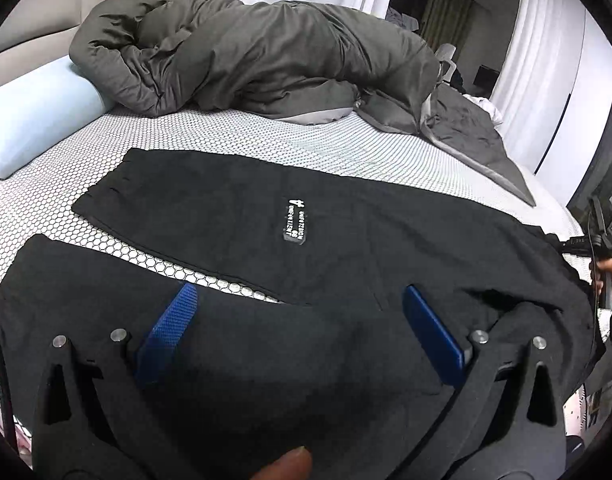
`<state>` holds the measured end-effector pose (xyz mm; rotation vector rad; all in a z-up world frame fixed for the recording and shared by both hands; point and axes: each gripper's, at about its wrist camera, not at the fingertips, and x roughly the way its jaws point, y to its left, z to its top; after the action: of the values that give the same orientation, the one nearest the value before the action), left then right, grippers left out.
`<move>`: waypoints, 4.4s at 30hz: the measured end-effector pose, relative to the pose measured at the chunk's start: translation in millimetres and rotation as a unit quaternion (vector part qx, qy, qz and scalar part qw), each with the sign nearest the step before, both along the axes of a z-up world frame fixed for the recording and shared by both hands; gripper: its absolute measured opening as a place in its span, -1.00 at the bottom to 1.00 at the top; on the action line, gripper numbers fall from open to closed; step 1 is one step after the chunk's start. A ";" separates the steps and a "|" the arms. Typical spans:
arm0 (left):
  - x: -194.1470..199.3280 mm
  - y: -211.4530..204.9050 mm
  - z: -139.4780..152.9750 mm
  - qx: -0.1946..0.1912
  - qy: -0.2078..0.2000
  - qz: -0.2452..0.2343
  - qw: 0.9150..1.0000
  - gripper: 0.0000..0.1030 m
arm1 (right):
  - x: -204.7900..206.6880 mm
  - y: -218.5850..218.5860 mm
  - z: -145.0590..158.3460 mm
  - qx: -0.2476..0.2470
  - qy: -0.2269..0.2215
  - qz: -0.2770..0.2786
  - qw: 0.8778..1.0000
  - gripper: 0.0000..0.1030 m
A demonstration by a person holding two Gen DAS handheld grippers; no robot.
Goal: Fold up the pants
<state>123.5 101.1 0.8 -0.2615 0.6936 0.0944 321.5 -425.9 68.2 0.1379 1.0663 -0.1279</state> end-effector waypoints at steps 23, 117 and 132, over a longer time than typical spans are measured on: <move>-123.7 156.2 -6.0 -0.075 0.005 0.181 0.981 0.64 | -242.1 35.4 42.4 0.001 -0.204 -0.029 0.979 0.68; 122.6 103.7 -32.3 -0.158 0.095 0.073 0.980 -0.12 | -140.0 134.7 31.8 0.084 -0.225 -0.069 0.968 0.83; 106.8 80.7 -31.5 -0.186 0.093 0.039 0.977 -0.31 | -135.3 133.3 15.9 0.101 -0.215 -0.075 0.969 0.83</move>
<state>230.3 181.8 -30.8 -0.6451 0.8871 0.0636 186.2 -292.6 84.2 0.4127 0.6330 -0.1188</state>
